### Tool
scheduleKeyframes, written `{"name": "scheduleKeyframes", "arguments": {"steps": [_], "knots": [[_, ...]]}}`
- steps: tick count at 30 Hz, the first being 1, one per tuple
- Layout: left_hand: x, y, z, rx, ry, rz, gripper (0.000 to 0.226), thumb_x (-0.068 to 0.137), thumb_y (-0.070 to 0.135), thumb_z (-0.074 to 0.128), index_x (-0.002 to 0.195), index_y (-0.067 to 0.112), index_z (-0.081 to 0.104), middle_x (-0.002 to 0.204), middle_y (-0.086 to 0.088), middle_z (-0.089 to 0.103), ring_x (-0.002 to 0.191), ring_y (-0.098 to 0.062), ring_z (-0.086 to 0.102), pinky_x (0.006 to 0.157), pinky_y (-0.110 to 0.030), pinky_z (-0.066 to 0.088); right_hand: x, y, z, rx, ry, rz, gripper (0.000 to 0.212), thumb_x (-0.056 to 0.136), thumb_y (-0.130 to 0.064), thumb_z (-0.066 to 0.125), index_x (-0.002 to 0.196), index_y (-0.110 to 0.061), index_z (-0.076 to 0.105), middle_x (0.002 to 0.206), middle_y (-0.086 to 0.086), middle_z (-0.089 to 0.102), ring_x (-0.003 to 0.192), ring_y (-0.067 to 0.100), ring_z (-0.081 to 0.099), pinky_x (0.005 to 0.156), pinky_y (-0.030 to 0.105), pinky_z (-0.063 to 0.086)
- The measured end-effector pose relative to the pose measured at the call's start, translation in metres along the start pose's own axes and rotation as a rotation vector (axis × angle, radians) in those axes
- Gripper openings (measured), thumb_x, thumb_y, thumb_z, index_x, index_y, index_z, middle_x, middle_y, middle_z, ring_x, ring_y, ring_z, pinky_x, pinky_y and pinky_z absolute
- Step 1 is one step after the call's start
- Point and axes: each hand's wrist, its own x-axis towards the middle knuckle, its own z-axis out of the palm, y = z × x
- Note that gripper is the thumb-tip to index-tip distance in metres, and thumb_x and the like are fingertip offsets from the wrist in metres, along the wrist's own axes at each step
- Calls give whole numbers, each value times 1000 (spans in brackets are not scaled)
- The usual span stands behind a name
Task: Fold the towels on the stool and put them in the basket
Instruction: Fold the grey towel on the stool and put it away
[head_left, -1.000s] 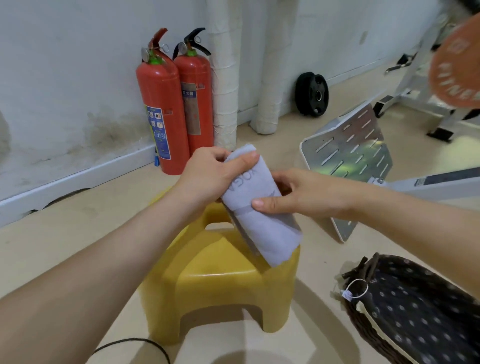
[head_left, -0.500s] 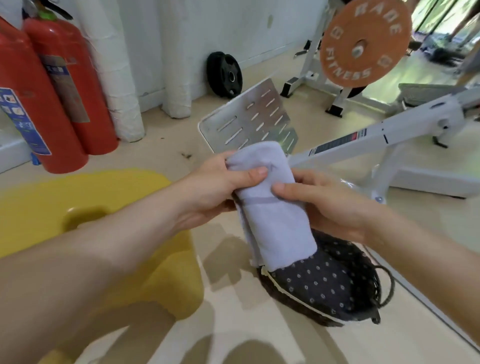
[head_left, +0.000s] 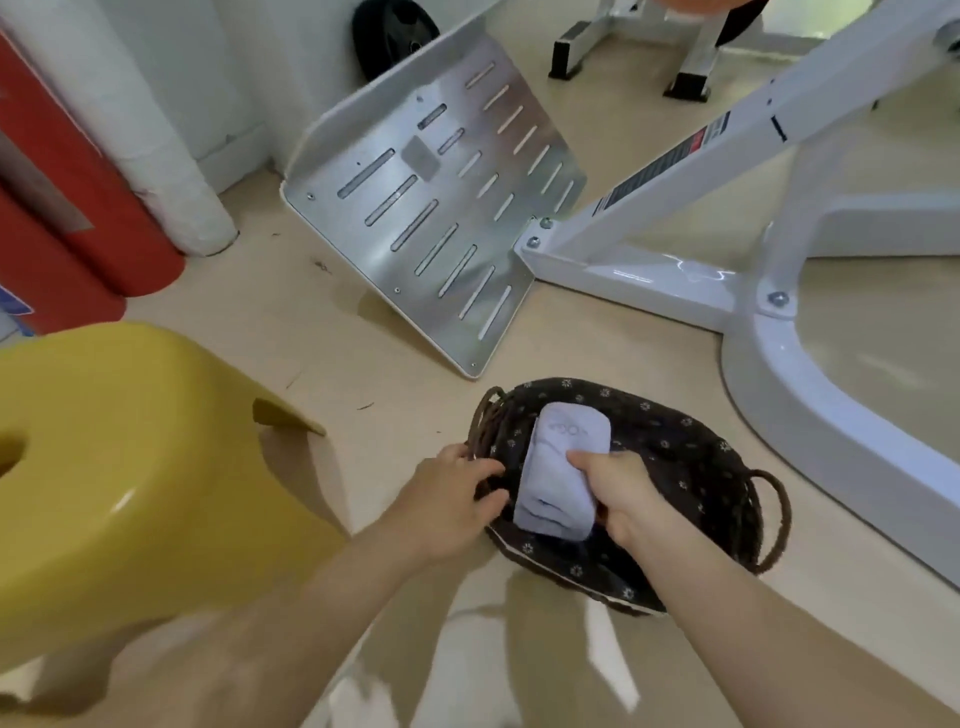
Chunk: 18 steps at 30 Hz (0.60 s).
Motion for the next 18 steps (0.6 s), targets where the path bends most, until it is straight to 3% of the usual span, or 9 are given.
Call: {"name": "scheduleKeyframes", "arguments": {"steps": [3,8,11,13,15,17,18], "knots": [[9,4,16,-105,11,-91,48,92,45,52,134,21,49,144,-7,31,121,-20,50,101,-21,34,18,8,15,-85,17,-41,32,83,-23,66,108,-4,58,103,14,63,93,29,62,86,44,54],[7,10,30,-120,75,-138,44,88,49,54,122,21,54,125,-1,41,101,-19,58,89,-27,44,35,23,38,-325,13,-128,43,82,-35,65,112,-5,57,109,16,65,100,33,62,88,46,52],[5,13,33,65,255,-170,45,84,46,58,124,25,54,132,-5,42,115,-24,49,92,-34,45,39,27,41,-498,35,-179,45,86,-40,59,114,-4,55,112,18,65,103,36,61,87,41,50],[6,19,32,258,437,-64,43,74,37,68,114,24,59,127,-9,49,112,-28,47,82,-40,48,39,28,40,-668,73,-214,54,85,-49,57,118,-6,51,119,17,58,108,36,57,88,39,48],[11,27,39,382,516,116,31,67,27,71,97,21,67,110,-7,60,99,-27,53,74,-37,45,37,27,37,-763,142,-289,67,81,-52,62,128,-9,41,127,15,44,115,34,49,89,40,45],[16,32,50,488,436,229,25,71,32,61,90,20,72,91,-2,66,86,-24,59,79,-34,36,32,25,32,-756,204,-449,74,78,-43,69,137,-17,32,128,10,34,115,30,42,85,40,45],[16,34,54,515,347,223,32,75,38,51,89,20,75,80,0,67,77,-22,61,84,-34,35,30,23,29,-762,209,-562,72,78,-36,70,137,-20,33,126,8,34,114,29,41,83,40,47]]}}
